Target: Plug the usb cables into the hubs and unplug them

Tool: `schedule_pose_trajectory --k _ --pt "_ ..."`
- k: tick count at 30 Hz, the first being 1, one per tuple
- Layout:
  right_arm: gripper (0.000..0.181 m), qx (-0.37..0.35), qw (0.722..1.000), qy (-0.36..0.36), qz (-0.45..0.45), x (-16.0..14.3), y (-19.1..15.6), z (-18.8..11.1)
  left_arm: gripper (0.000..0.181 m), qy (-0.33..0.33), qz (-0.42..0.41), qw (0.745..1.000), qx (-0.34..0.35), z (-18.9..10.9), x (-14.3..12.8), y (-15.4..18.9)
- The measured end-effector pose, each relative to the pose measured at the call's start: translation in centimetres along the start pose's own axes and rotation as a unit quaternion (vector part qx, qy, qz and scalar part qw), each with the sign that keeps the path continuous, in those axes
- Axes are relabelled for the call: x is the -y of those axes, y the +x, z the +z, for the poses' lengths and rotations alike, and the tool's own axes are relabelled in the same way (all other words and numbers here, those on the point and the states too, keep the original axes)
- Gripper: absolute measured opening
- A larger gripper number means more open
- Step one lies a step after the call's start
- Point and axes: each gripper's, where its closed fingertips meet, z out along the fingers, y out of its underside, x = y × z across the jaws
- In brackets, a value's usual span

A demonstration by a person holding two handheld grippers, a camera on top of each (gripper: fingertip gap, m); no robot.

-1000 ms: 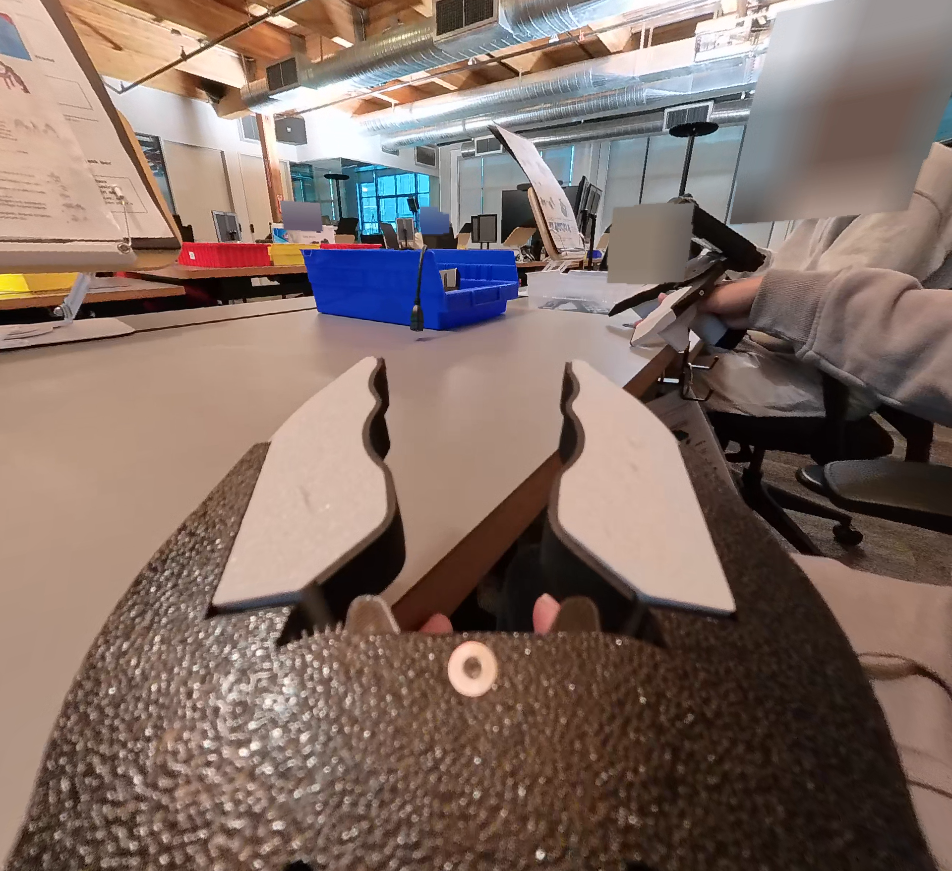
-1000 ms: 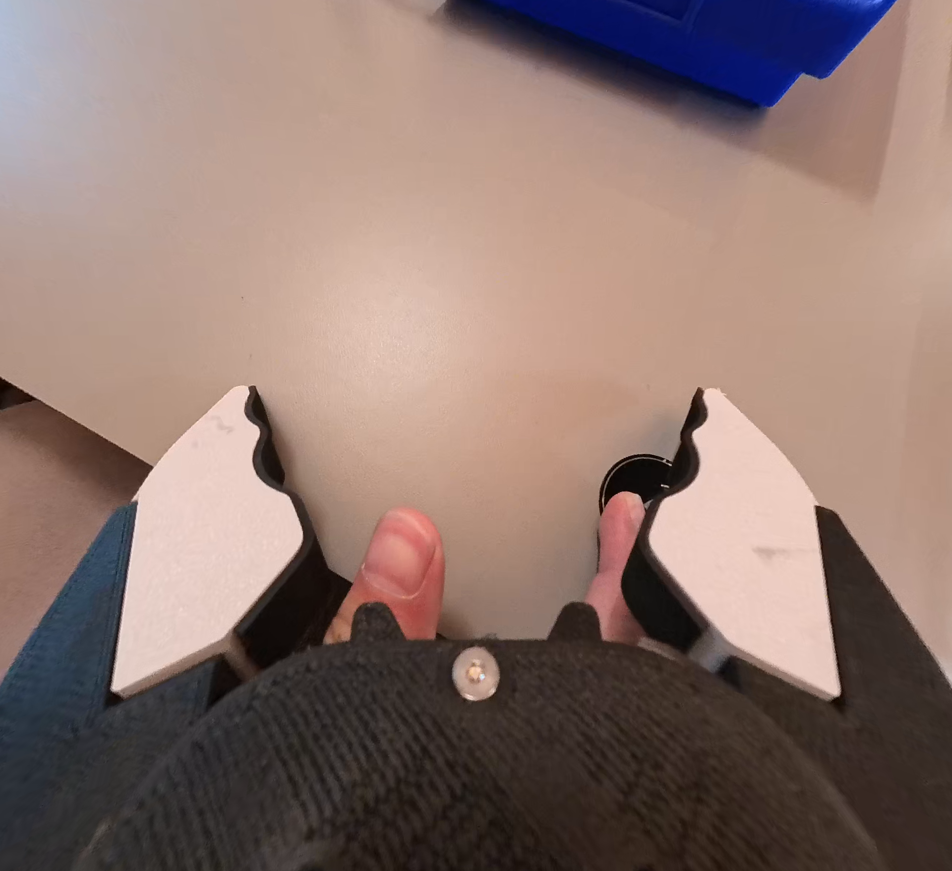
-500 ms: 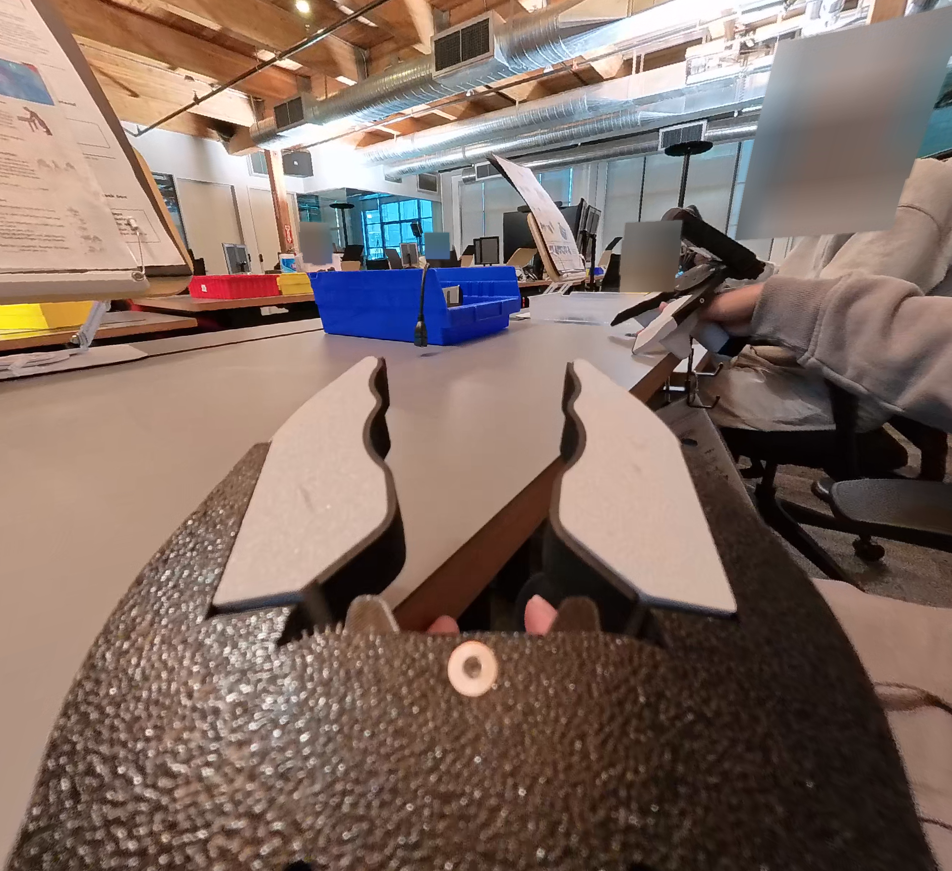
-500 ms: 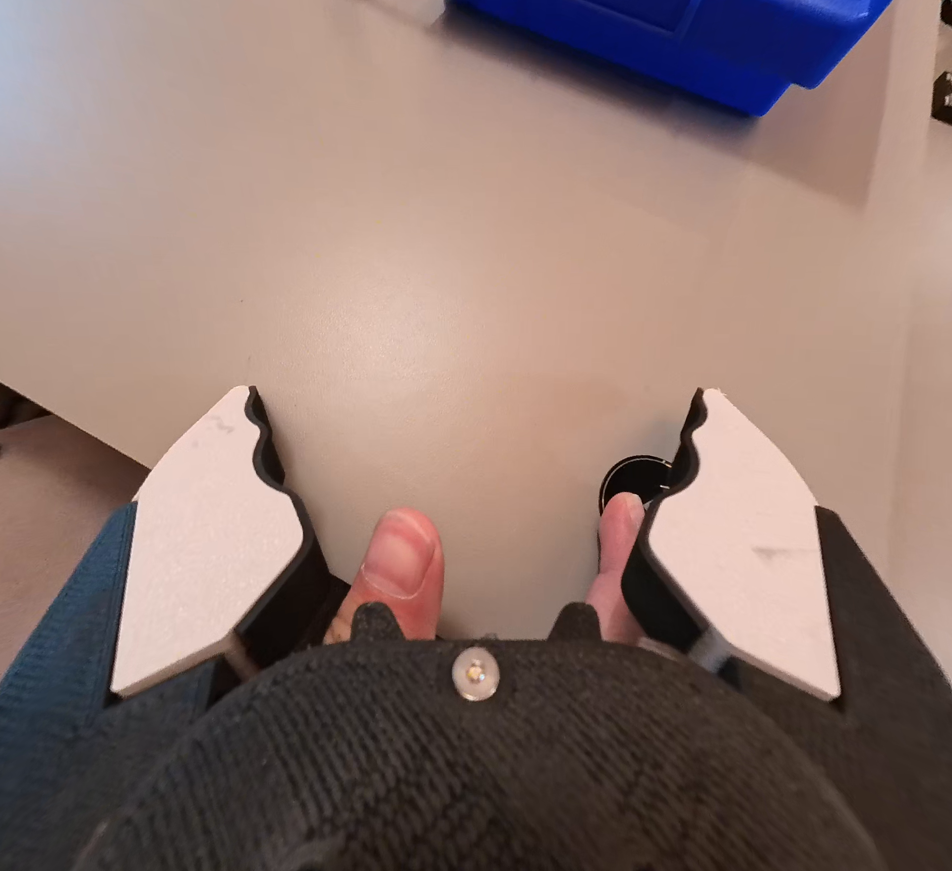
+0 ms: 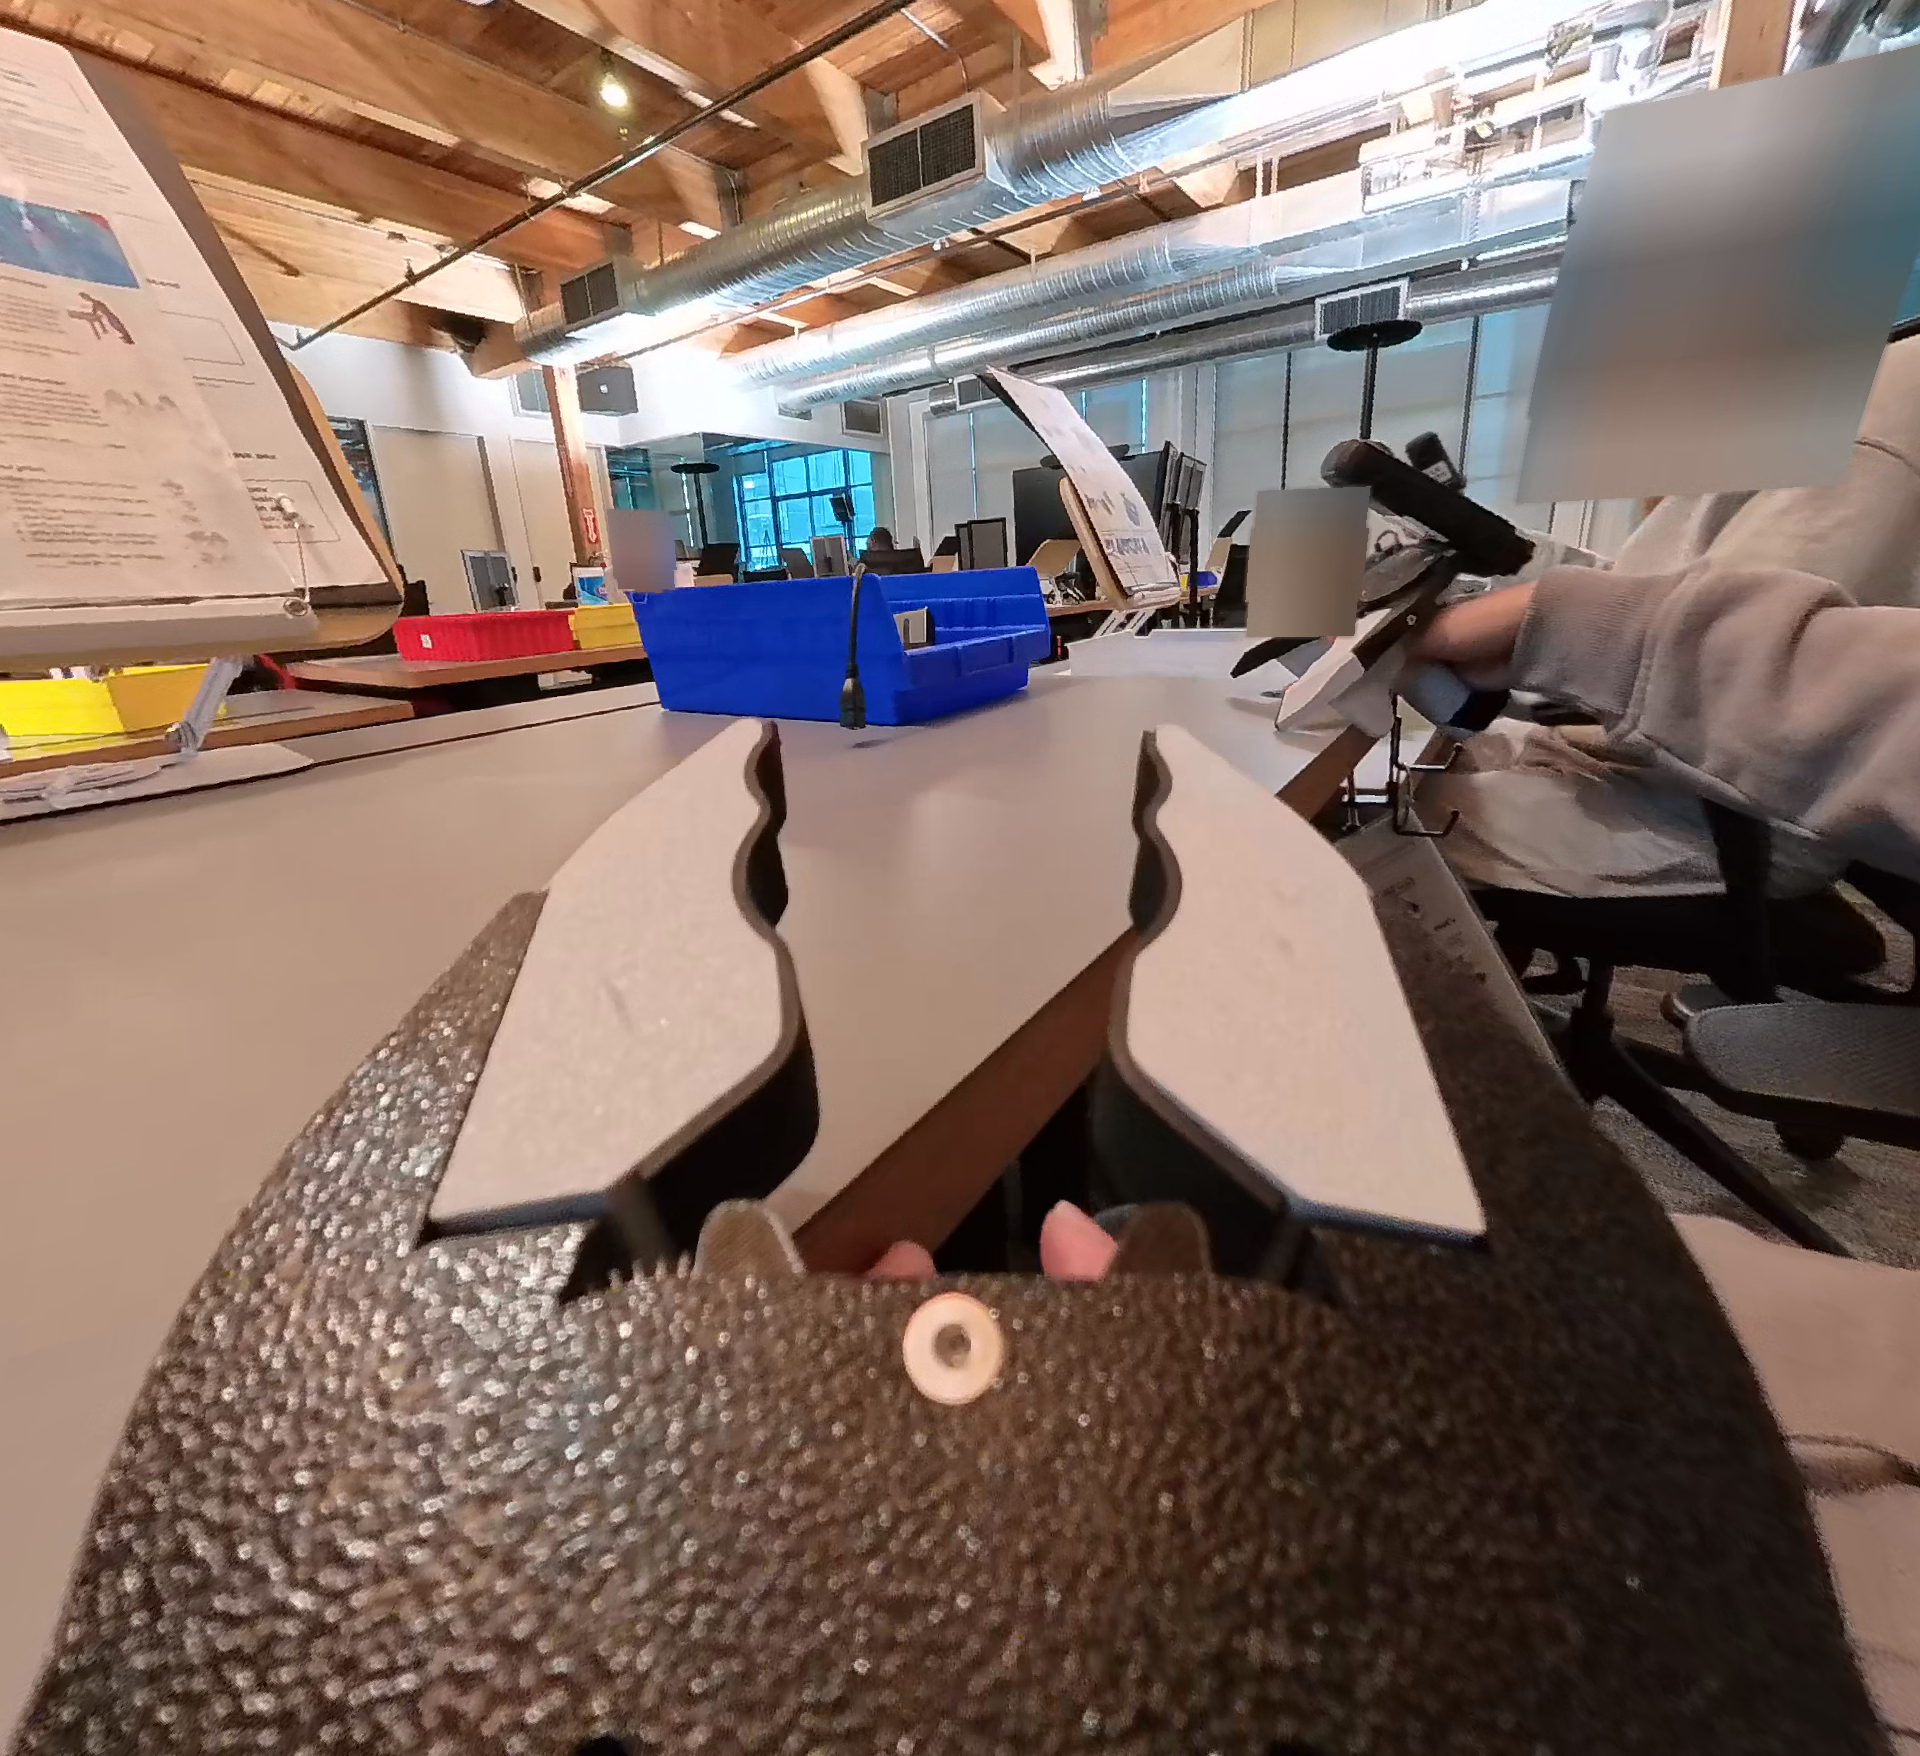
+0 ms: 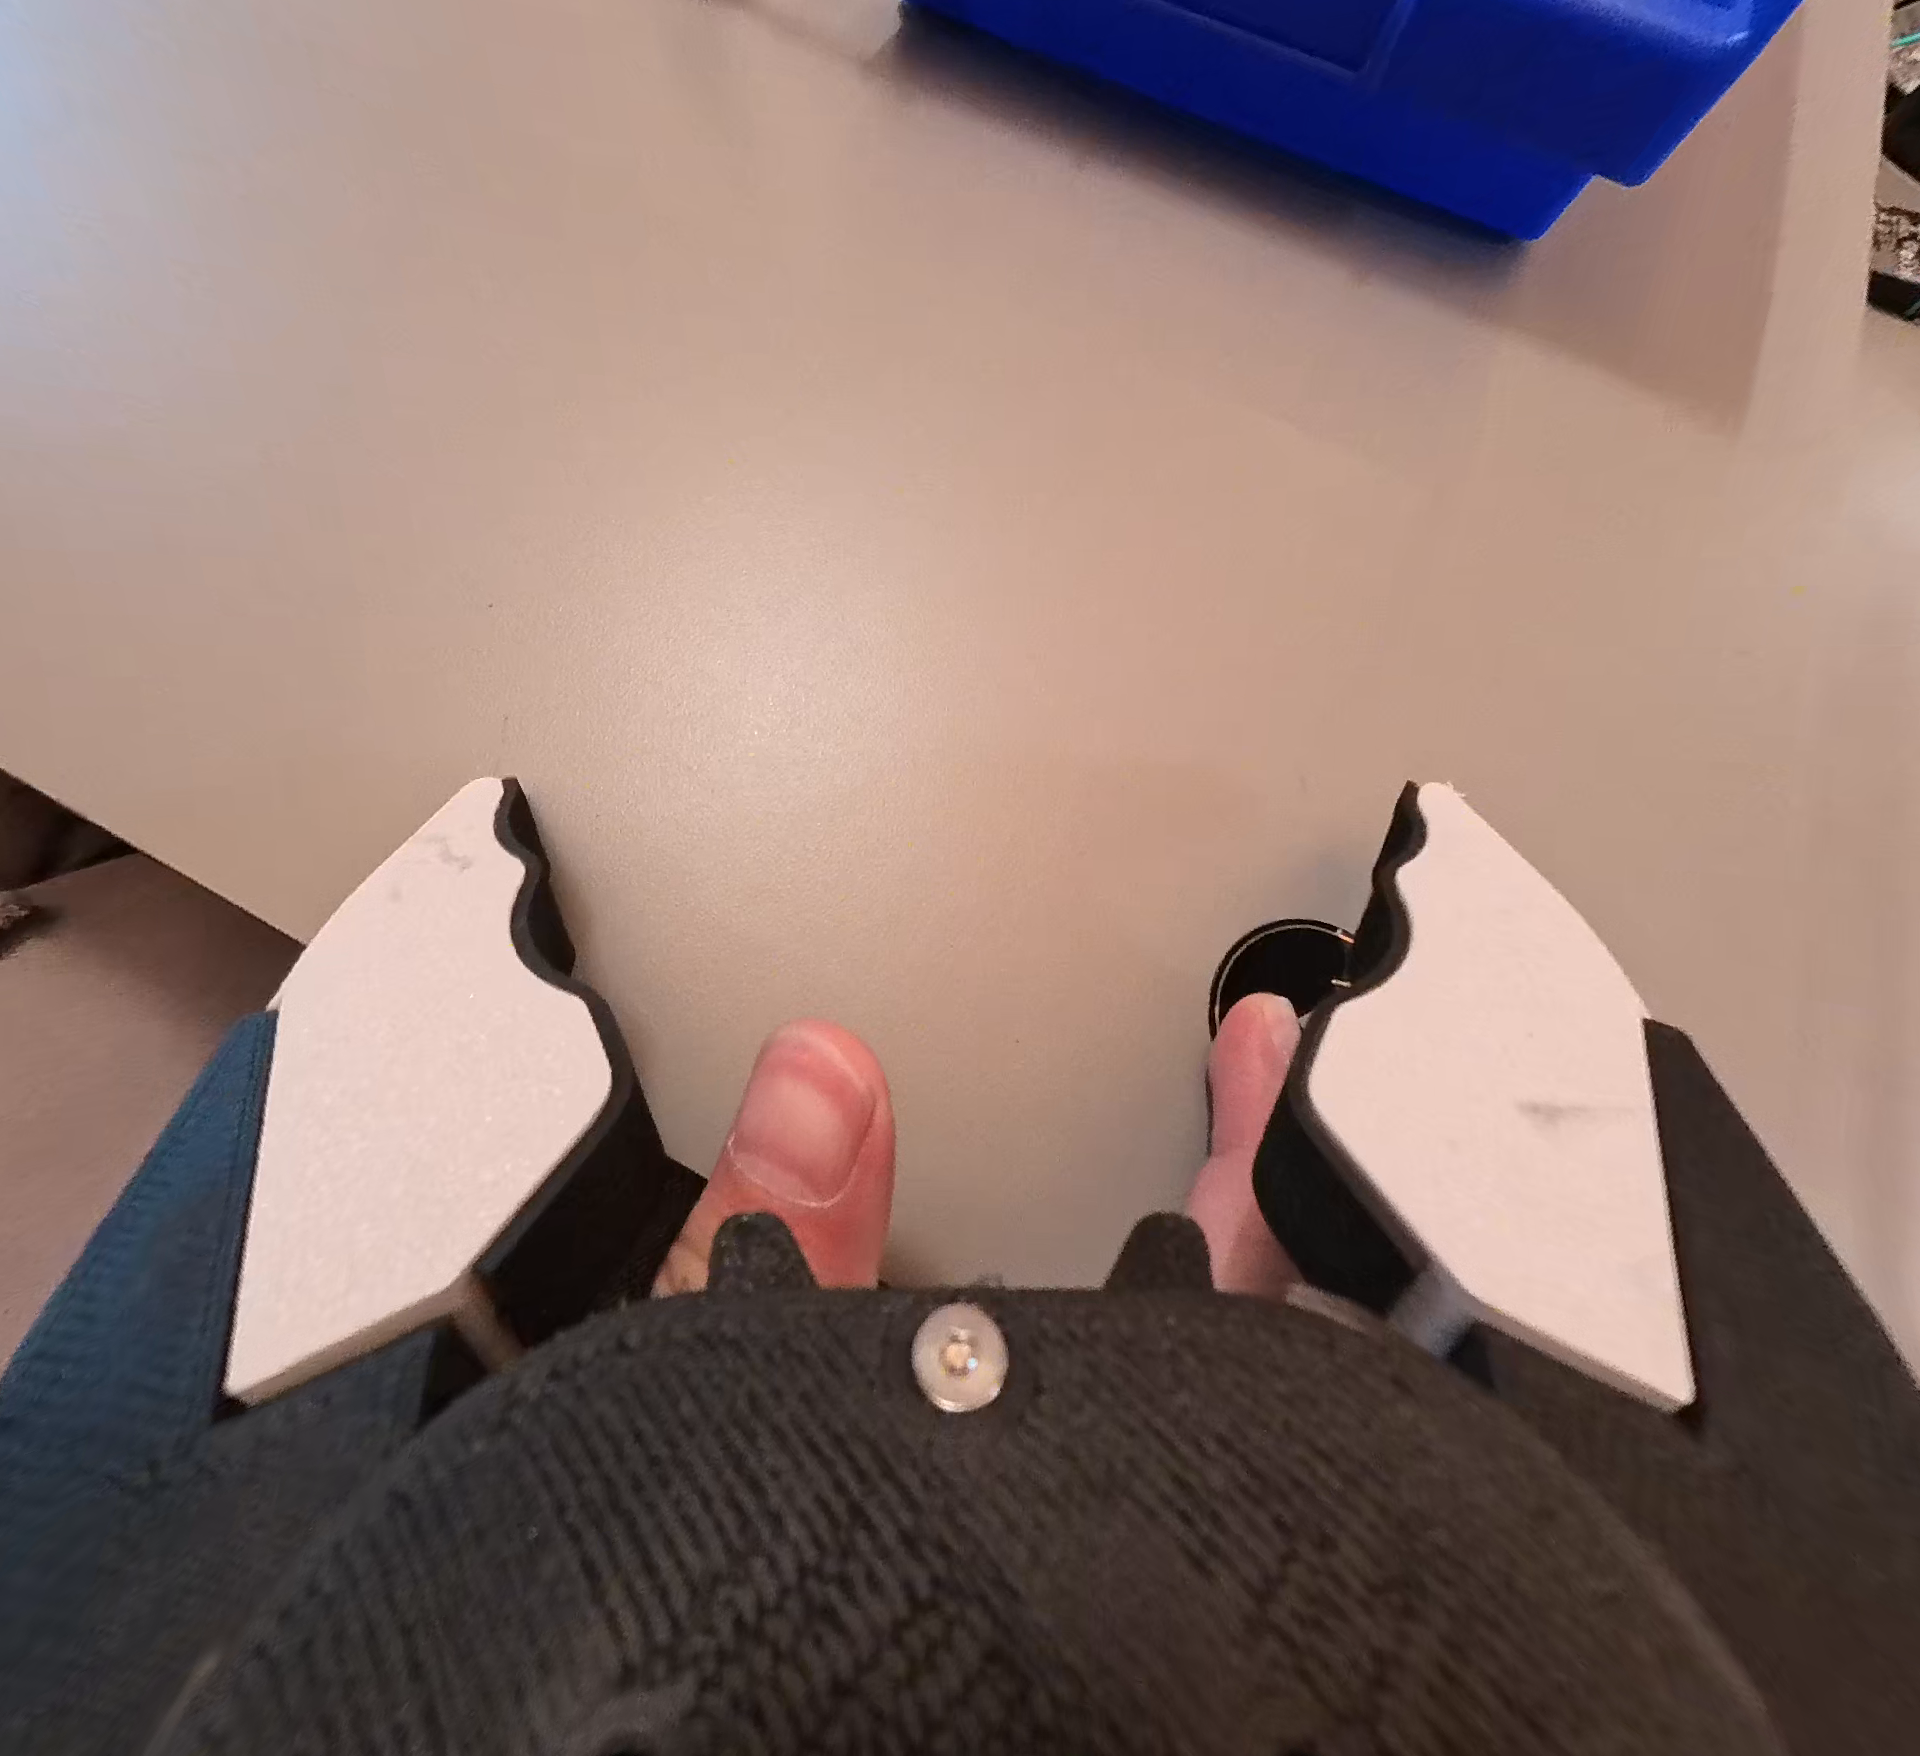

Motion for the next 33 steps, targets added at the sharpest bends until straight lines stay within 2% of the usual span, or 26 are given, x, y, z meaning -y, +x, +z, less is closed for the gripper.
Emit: schedule_pose_trajectory --k 33 --pt "0.146 -0.005 1.000 0.017 -0.006 3.6 0.3 -2.5 0.064 0.043 0.023 0.999 -0.014 0.6 4.5 0.2"
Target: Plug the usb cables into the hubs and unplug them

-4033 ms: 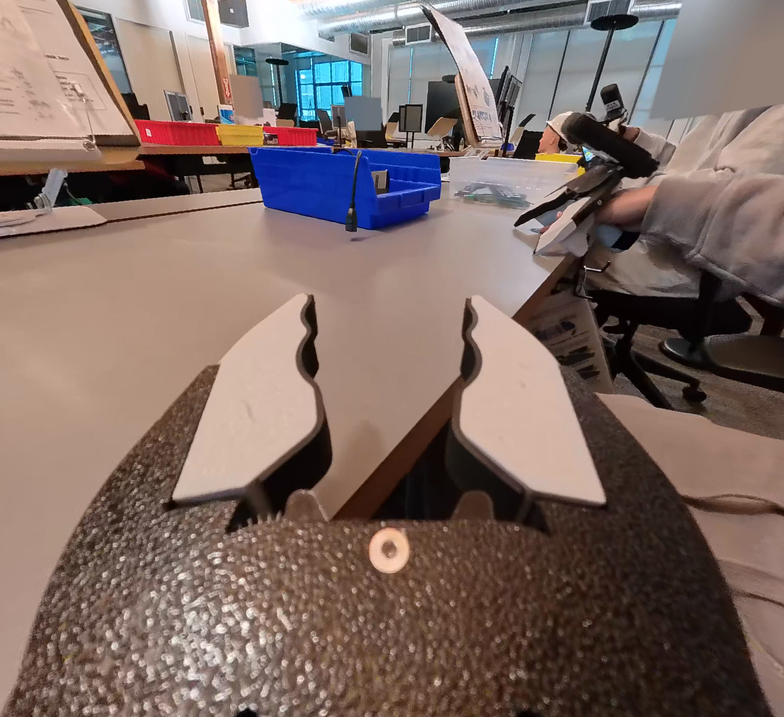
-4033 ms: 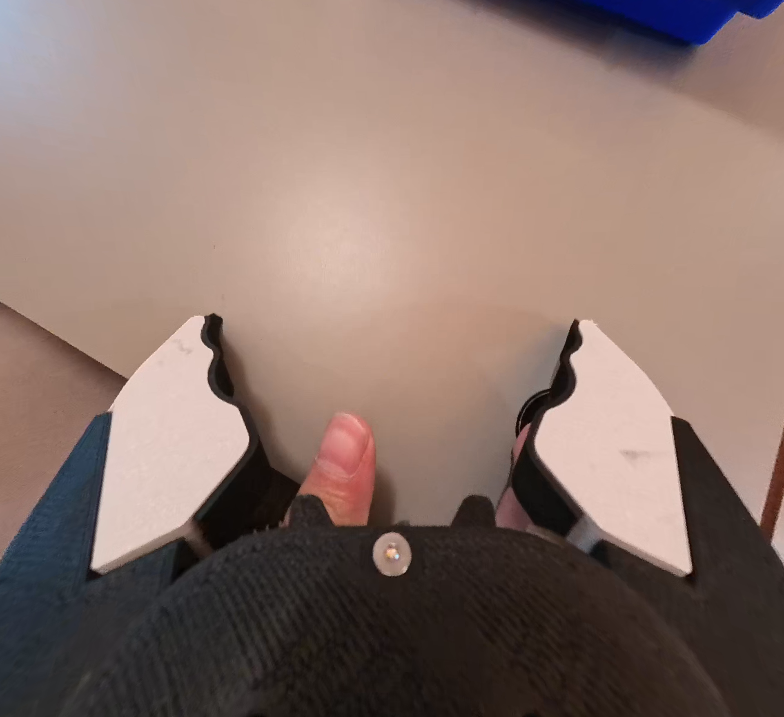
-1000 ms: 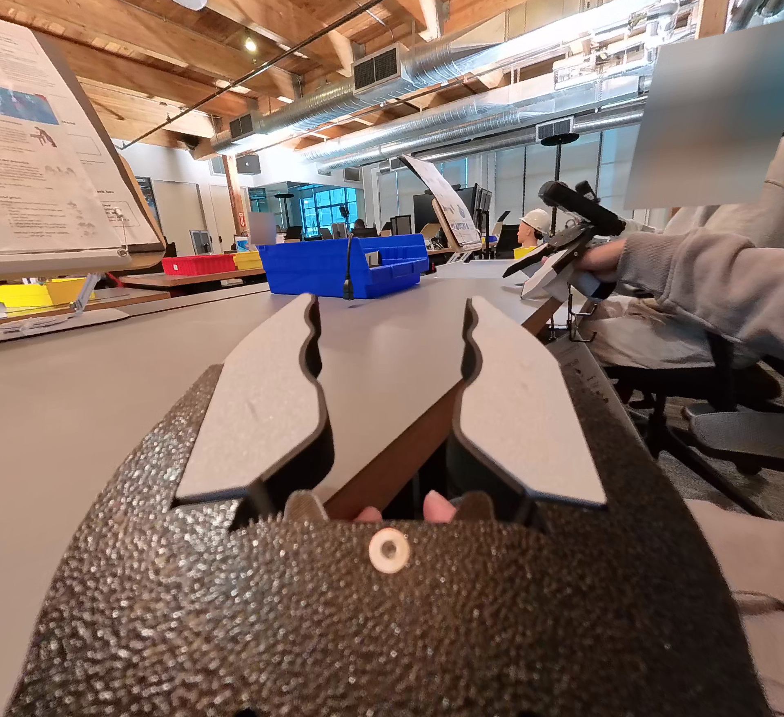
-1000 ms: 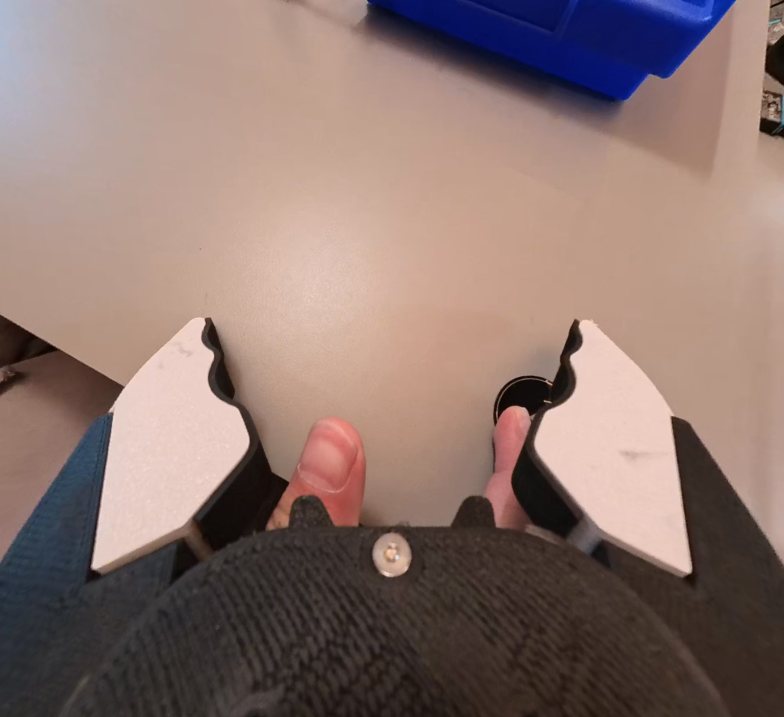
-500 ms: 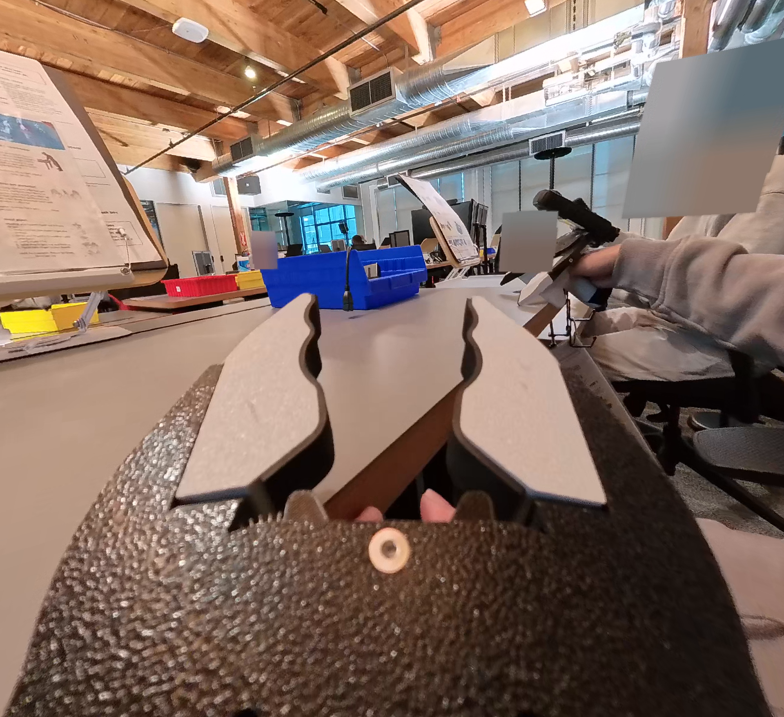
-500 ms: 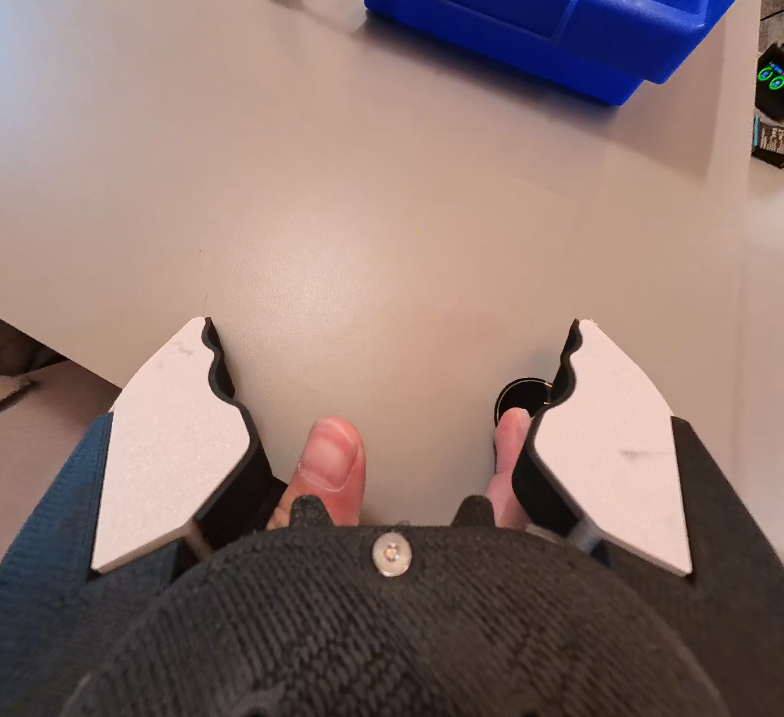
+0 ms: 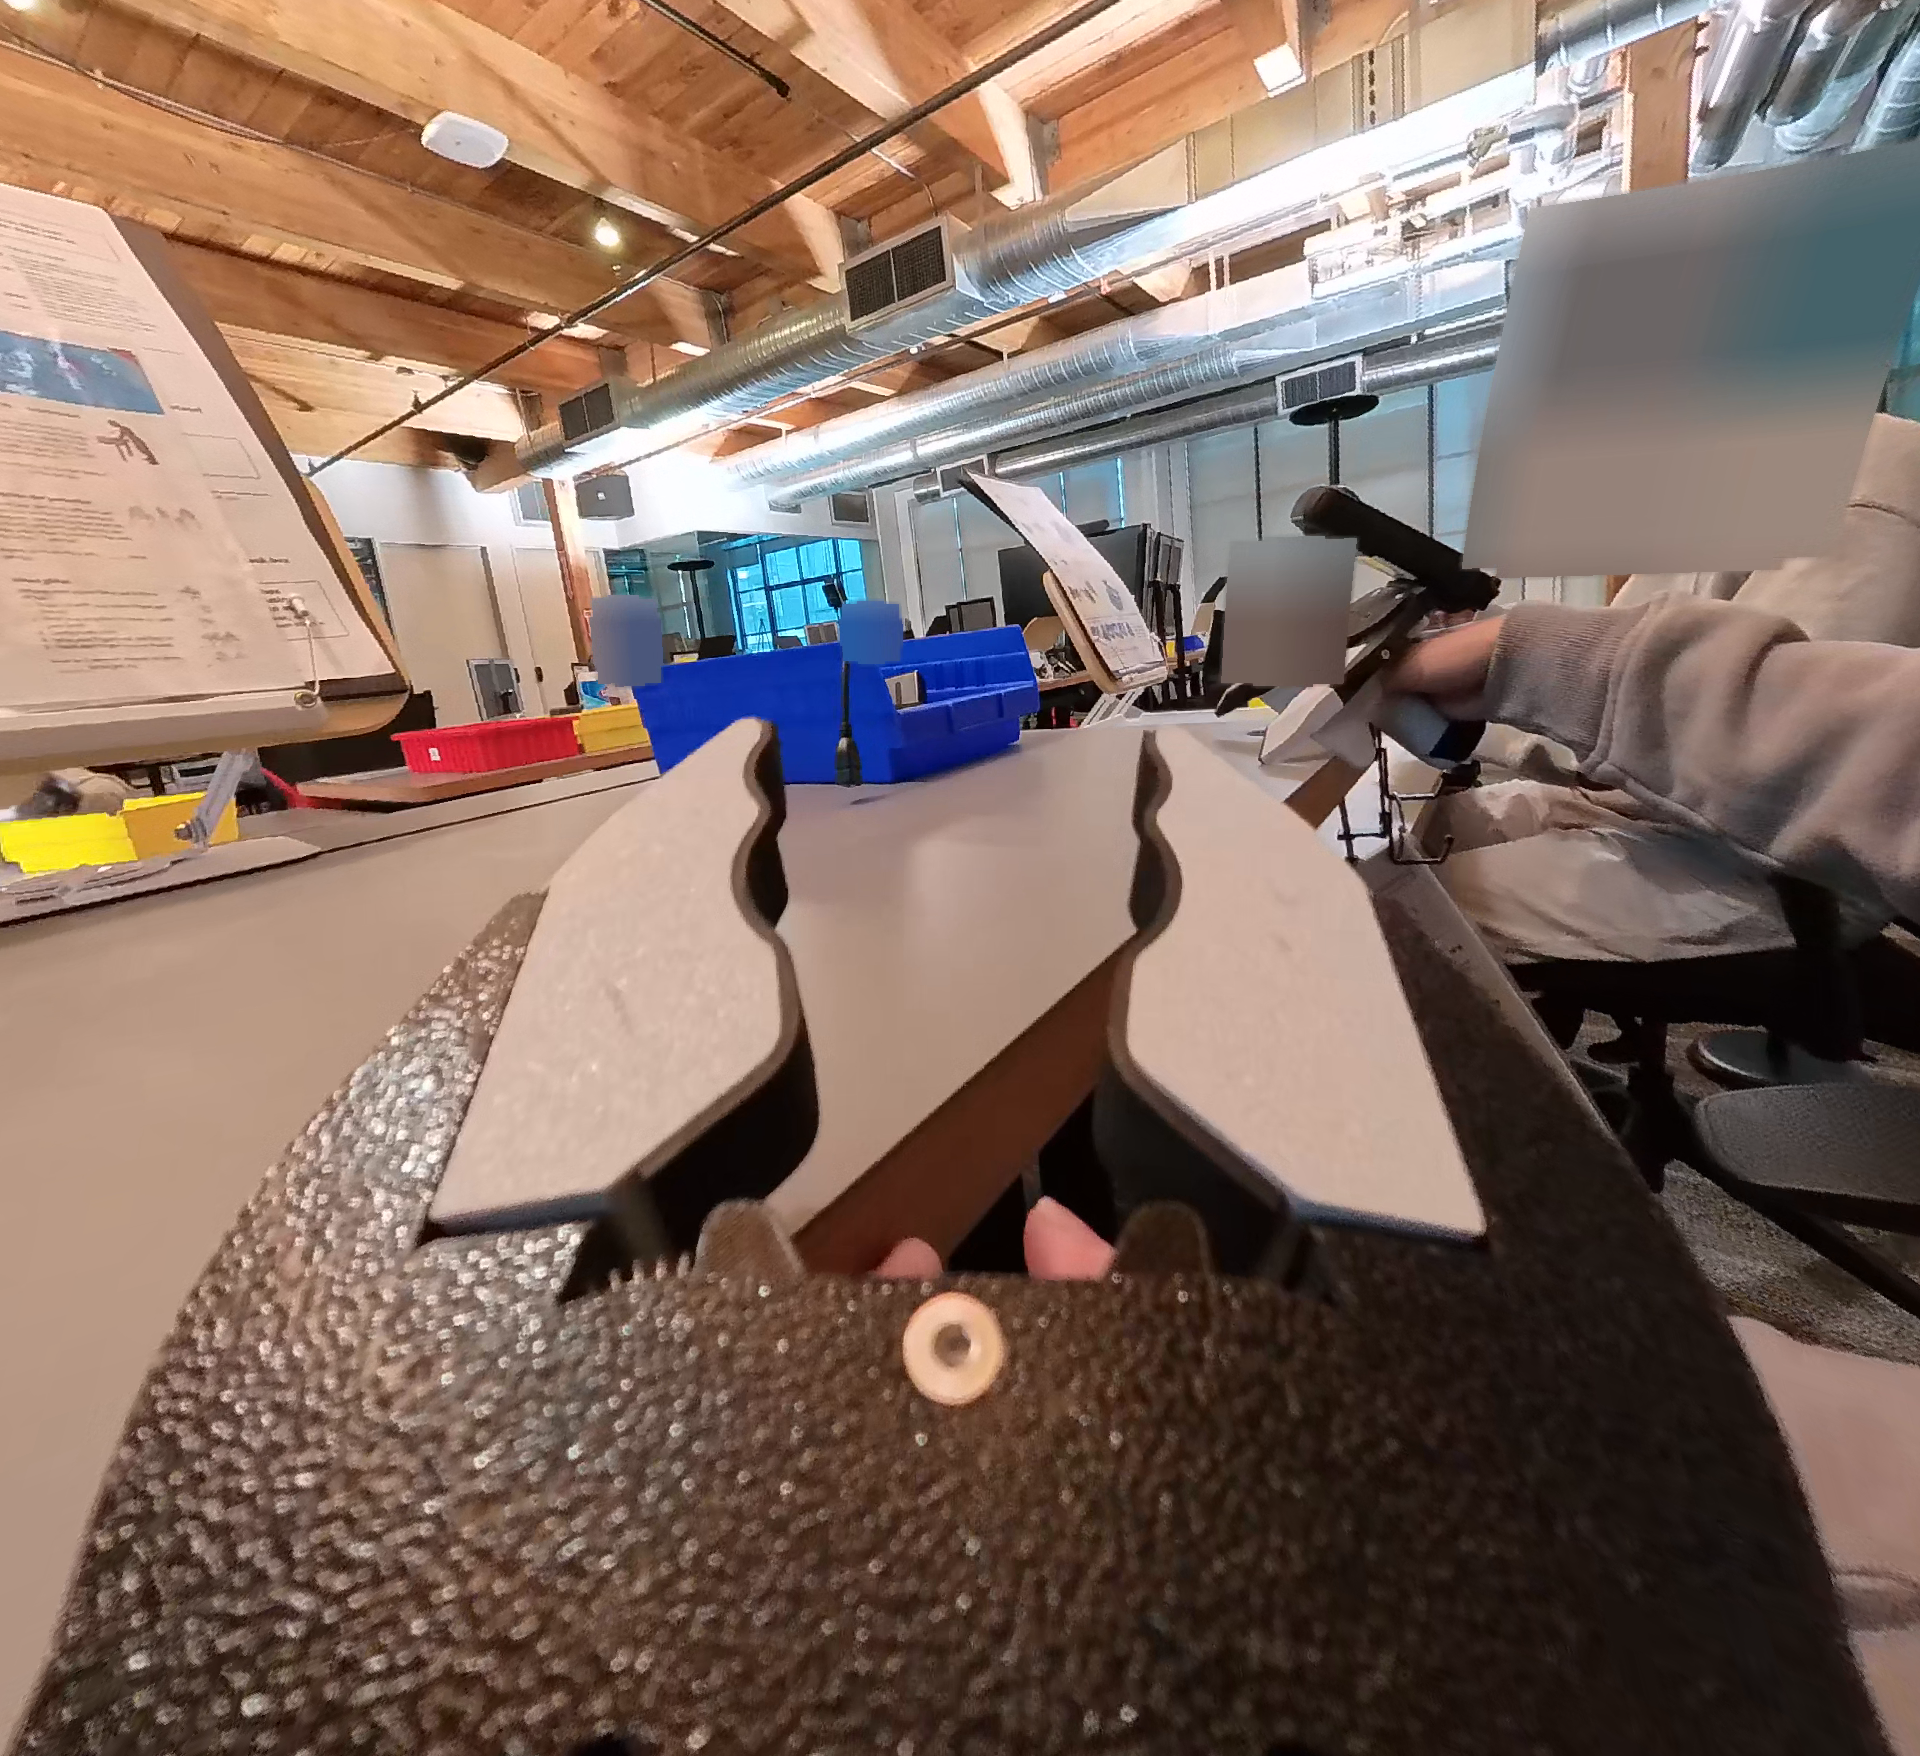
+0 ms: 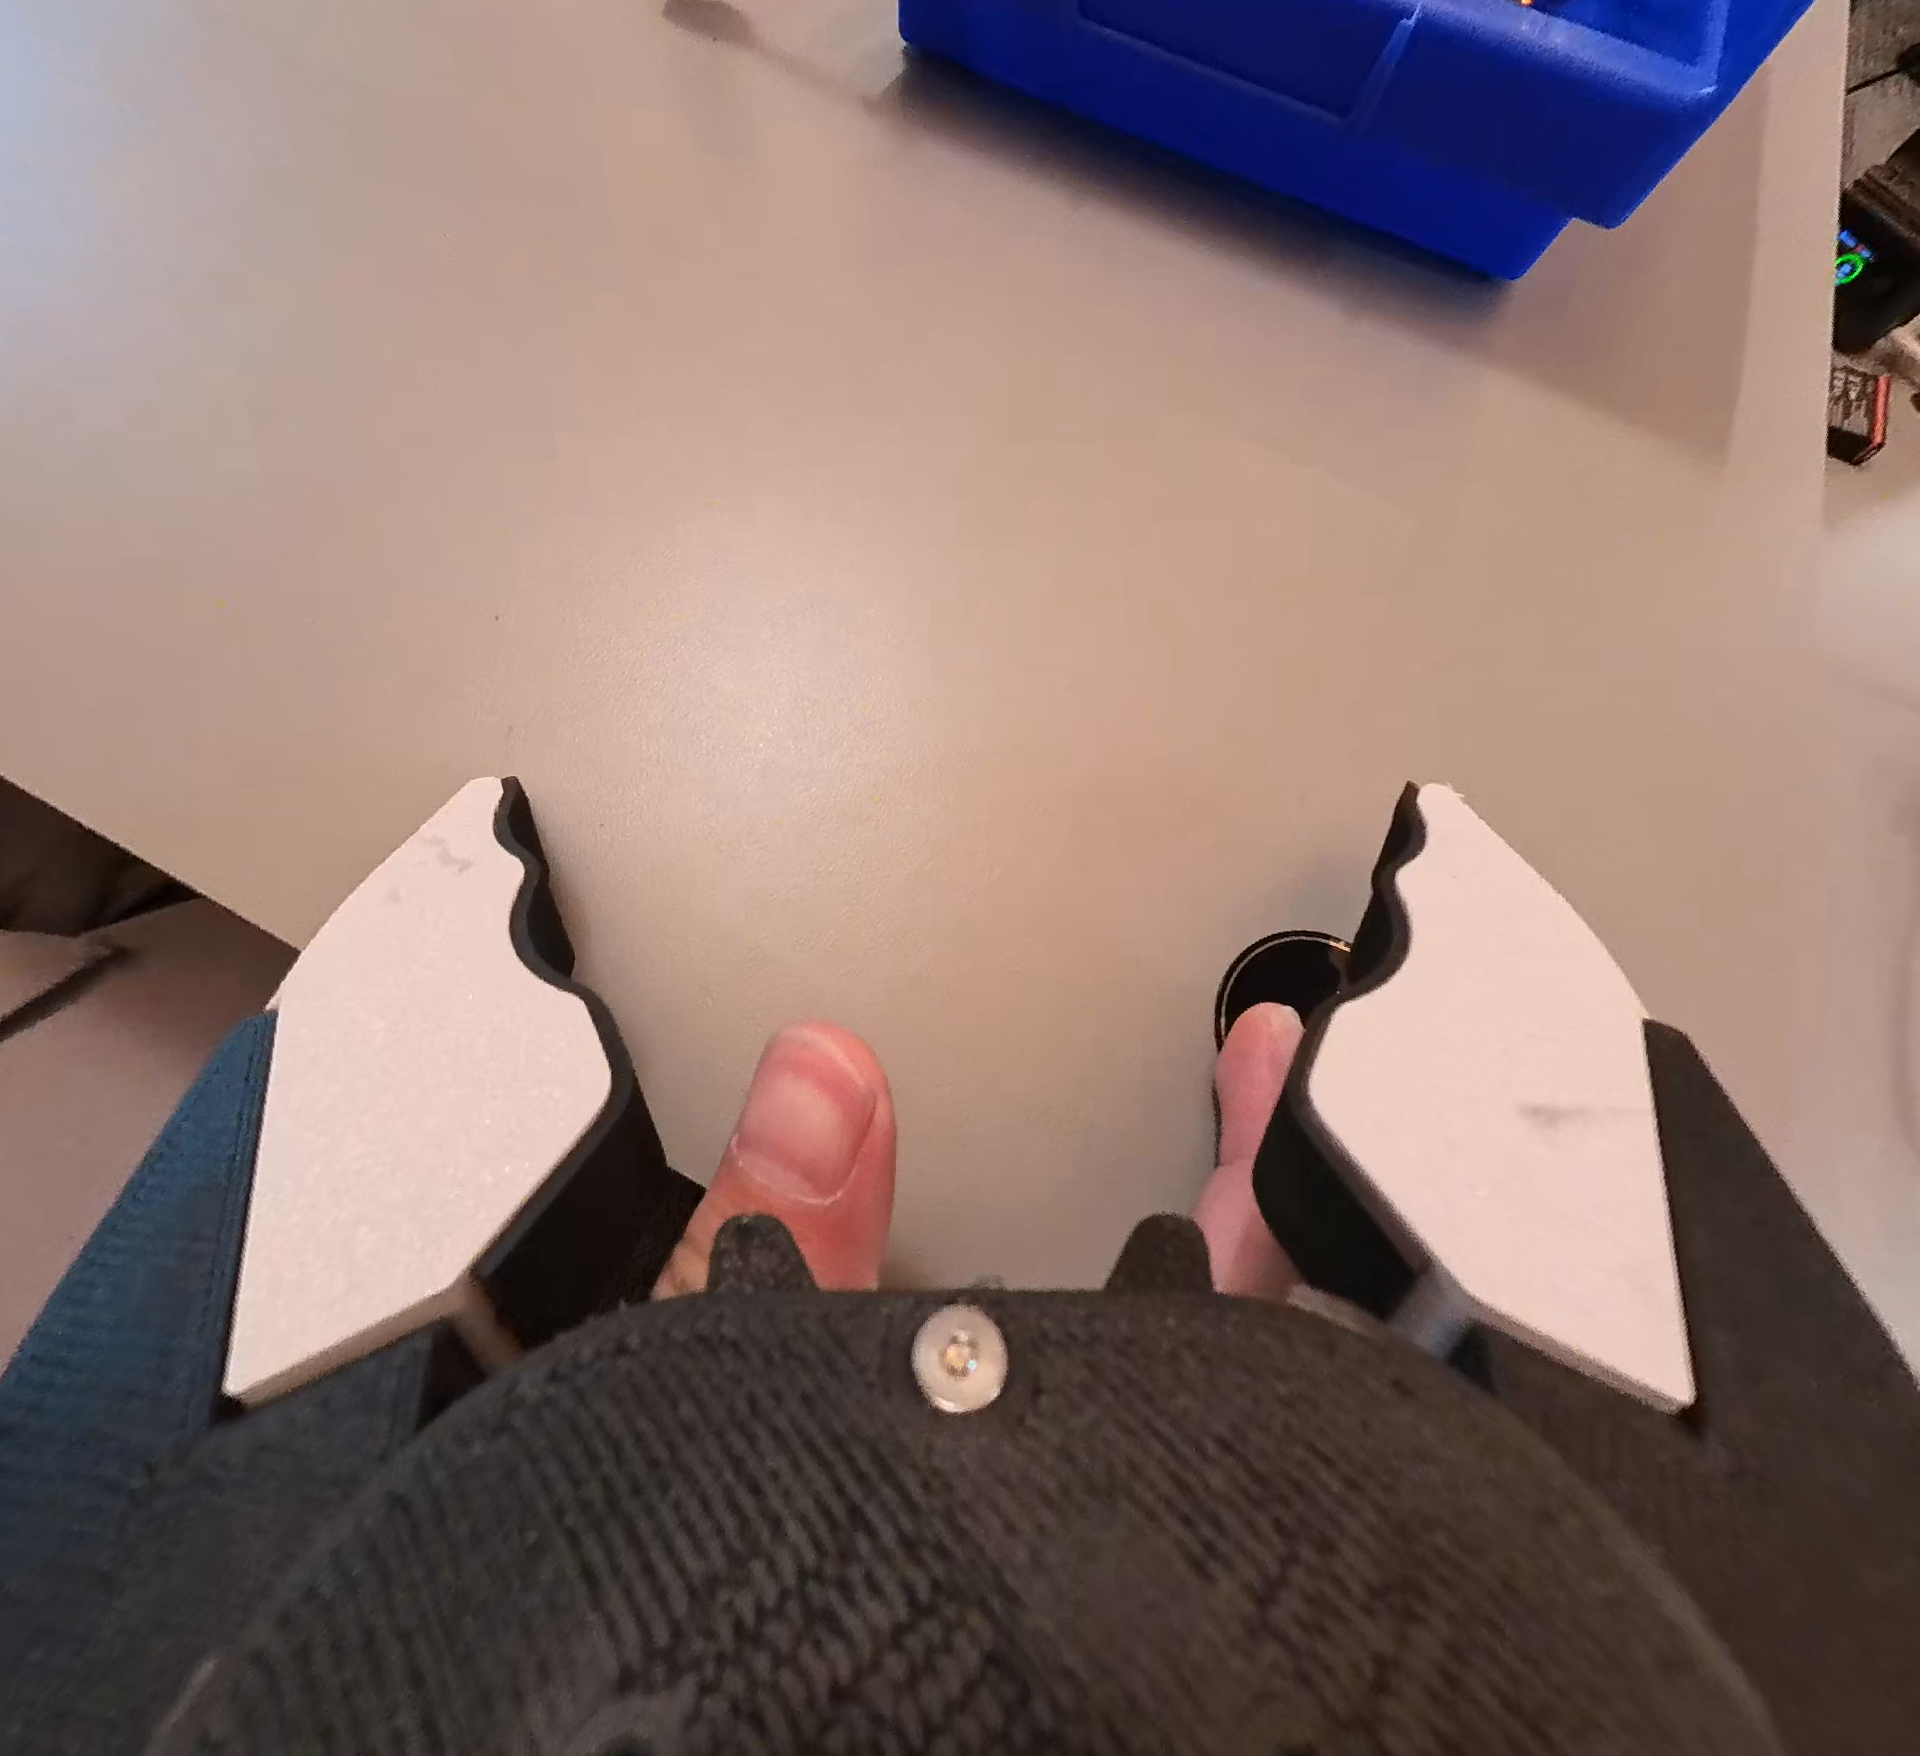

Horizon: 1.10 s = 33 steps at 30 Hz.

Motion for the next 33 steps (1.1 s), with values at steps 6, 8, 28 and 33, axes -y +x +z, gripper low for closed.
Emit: schedule_pose_trajectory --k 6,8,28,33 --pt "0.146 0.001 1.000 0.004 -0.003 0.7 0.0 -0.4 0.064 0.013 0.008 1.000 0.001 0.1 0.7 0.0" --pt "0.146 0.002 1.000 0.001 -0.003 0.9 0.1 -0.6 0.064 0.016 0.011 1.000 0.001 0.1 1.0 0.1" --pt "0.146 0.004 1.000 0.007 -0.007 3.1 0.2 -2.0 0.064 0.044 0.022 0.999 -0.006 0.7 3.8 0.0" --pt "0.146 0.003 1.000 0.012 -0.009 3.7 0.2 -2.4 0.065 0.052 0.028 0.998 -0.007 0.8 4.5 0.0"
